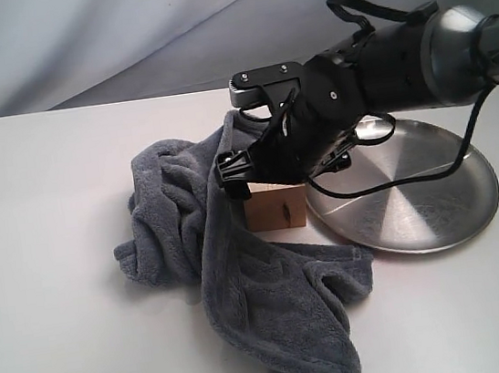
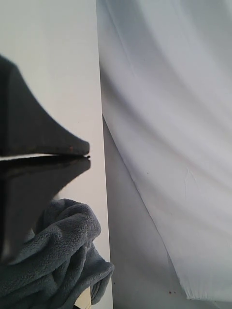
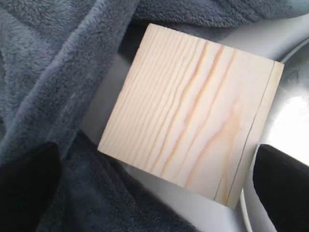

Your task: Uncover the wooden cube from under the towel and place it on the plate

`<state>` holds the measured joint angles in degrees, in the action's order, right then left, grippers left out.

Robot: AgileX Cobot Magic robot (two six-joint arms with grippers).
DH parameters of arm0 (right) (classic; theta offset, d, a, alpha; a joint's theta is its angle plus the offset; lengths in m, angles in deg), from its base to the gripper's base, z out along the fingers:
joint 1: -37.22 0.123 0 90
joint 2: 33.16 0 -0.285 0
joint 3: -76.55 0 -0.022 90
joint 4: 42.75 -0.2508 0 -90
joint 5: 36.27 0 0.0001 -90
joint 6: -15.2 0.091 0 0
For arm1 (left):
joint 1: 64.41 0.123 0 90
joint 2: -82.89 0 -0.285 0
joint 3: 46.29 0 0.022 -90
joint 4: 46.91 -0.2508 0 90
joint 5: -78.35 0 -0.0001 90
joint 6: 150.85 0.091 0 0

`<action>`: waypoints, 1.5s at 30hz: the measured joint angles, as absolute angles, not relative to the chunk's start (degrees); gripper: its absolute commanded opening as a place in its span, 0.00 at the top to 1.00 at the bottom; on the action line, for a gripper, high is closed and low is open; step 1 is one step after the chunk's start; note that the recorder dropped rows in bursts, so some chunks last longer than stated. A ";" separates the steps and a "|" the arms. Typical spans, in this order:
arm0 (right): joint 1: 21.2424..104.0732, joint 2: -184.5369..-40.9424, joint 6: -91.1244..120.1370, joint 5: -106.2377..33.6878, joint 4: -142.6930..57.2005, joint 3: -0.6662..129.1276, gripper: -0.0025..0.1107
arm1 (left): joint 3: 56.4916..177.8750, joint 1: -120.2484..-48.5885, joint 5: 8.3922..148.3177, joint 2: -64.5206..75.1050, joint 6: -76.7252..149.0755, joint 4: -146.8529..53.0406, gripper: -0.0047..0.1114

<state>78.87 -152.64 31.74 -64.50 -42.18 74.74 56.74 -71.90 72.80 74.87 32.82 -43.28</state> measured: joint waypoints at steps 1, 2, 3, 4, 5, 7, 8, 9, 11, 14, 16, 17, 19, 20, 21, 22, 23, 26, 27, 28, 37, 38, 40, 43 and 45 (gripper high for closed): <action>78.87 -152.64 31.86 -64.50 -42.27 74.74 0.05 | 56.74 -71.90 72.80 74.87 32.82 -43.28 0.96; 78.87 -152.64 32.01 -64.50 -42.40 74.74 0.05 | 56.74 -71.90 72.80 74.87 32.82 -43.28 0.96; 78.87 -152.64 32.09 -64.40 -42.75 74.74 0.05 | 56.74 -71.90 72.80 74.87 32.82 -43.28 0.96; 78.87 -152.64 32.09 -64.32 -42.75 74.74 0.05 | 56.74 -71.90 72.80 74.87 32.82 -43.28 0.96; 78.87 -152.64 32.09 -63.90 -42.75 74.58 0.05 | 56.74 -71.90 72.80 74.87 32.82 -43.28 0.96; 78.25 -152.64 32.78 -62.96 -42.75 74.46 0.05 | 56.74 -71.90 72.80 74.87 32.82 -43.28 0.96; 78.12 -152.64 33.09 -62.85 -42.75 74.46 0.05 | 56.74 -71.90 72.80 74.87 32.82 -43.28 0.96; 77.82 -152.64 33.18 -62.80 -42.75 74.46 0.05 | 56.74 -71.90 72.80 74.87 32.82 -43.28 0.96; 77.60 -152.89 33.31 -62.80 -42.75 74.46 0.05 | 56.74 -71.90 72.80 74.87 32.82 -43.28 0.96; 77.60 -154.04 33.34 -61.90 -42.75 74.46 0.05 | 56.74 -71.90 72.80 74.87 32.82 -43.28 0.96; 77.60 -154.91 33.34 -61.46 -42.75 74.46 0.05 | 56.74 -71.90 72.80 74.87 32.82 -43.28 0.96; 77.60 -155.45 33.34 -60.75 -42.75 74.46 0.05 | 56.74 -71.90 72.80 74.87 32.82 -43.28 0.96; 77.60 -155.94 33.34 -59.22 -42.75 74.46 0.05 | 56.74 -71.90 72.80 74.87 32.82 -43.28 0.96; 77.60 -156.20 33.34 -58.56 -42.75 74.46 0.05 | 56.74 -71.90 72.80 74.87 32.82 -43.28 0.96; 77.60 -156.46 33.34 -57.85 -42.75 74.46 0.06 | 56.74 -71.90 72.80 74.87 32.82 -43.28 0.96; 77.60 -156.56 33.34 -57.69 -42.75 74.46 0.08 | 56.74 -71.90 72.80 74.87 32.82 -43.28 0.96; 77.60 -156.69 33.34 -57.42 -42.75 74.46 0.11 | 56.74 -71.90 72.80 74.87 32.82 -43.28 0.96; 77.60 -156.71 33.34 -57.42 -42.75 74.46 0.22 | 56.74 -71.90 72.80 74.87 32.82 -43.28 0.96; 77.60 -156.71 33.34 -57.55 -42.75 74.46 0.24 | 56.74 -71.90 72.80 74.87 32.82 -43.28 0.96; 77.60 -156.71 33.34 -57.55 -42.75 74.46 0.26 | 56.74 -71.90 72.80 74.87 32.82 -43.28 0.96; 77.60 -156.49 33.56 -58.47 -42.75 74.46 0.38 | 56.74 -71.90 72.80 74.87 32.82 -43.28 0.96; 77.60 -156.38 33.56 -58.47 -42.75 74.46 0.38 | 56.74 -71.90 72.80 74.87 32.82 -43.28 0.96; 77.60 -156.37 33.56 -58.68 -42.75 74.46 0.38 | 56.74 -71.90 72.80 74.87 32.82 -43.28 0.96; 77.60 -156.27 33.56 -59.11 -42.75 74.46 0.38 | 56.74 -71.90 72.80 74.87 32.82 -43.28 0.96; 77.60 -155.80 33.56 -59.91 -42.75 74.46 0.38 | 56.74 -71.90 72.80 74.87 32.82 -43.28 0.96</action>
<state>77.60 -155.80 33.56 -59.91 -42.75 74.46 56.74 -71.90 72.80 74.87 32.82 -43.28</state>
